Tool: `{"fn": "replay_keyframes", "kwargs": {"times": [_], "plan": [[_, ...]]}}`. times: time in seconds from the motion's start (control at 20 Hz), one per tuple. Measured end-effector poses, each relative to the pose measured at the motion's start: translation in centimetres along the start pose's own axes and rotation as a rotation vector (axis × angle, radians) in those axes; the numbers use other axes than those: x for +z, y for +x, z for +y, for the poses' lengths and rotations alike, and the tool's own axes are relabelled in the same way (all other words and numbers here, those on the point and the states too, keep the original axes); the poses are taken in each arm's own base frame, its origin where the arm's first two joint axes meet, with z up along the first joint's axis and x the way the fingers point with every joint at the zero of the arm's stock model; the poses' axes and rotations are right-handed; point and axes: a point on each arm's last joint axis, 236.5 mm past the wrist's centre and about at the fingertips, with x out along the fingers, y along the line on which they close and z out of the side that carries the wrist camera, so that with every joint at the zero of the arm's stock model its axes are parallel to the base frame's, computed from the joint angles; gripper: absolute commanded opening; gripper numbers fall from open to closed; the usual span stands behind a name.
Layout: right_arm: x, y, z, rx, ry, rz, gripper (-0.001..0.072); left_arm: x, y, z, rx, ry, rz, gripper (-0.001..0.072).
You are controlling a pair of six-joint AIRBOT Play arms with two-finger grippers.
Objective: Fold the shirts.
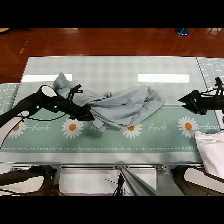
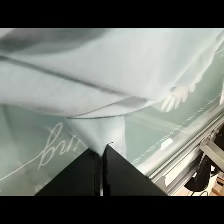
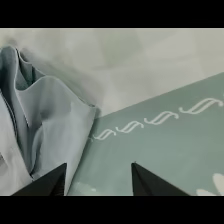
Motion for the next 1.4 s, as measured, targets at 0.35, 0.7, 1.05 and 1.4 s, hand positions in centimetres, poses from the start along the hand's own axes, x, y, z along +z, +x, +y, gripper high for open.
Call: {"fn": "replay_keyframes", "kwargs": {"times": [0.35,0.7,1.05,1.4], "plan": [[-2.3,6.3,2.1,0.032,-0.011,0.042,0.0489,1.0,-1.1,-1.3,-0.009,0.044,-0.035,0.0025],[-3.0,10.8,4.2,0.023,-0.03,0.021,0.0017,1.7,-1.7,-1.6,-0.013,0.075,-0.052,0.0025],[3.1,2.8,12.7,0.157,-0.283,-0.187,0.0016,8.0,-11.9,-8.0,-0.028,0.281,-0.319,0.0024],[4.0,-24.5,31.7,0.343,-0.734,-0.795,0.0015,4.4,-35.6,-27.5,-0.009,0.731,-0.83,0.0023]]}}
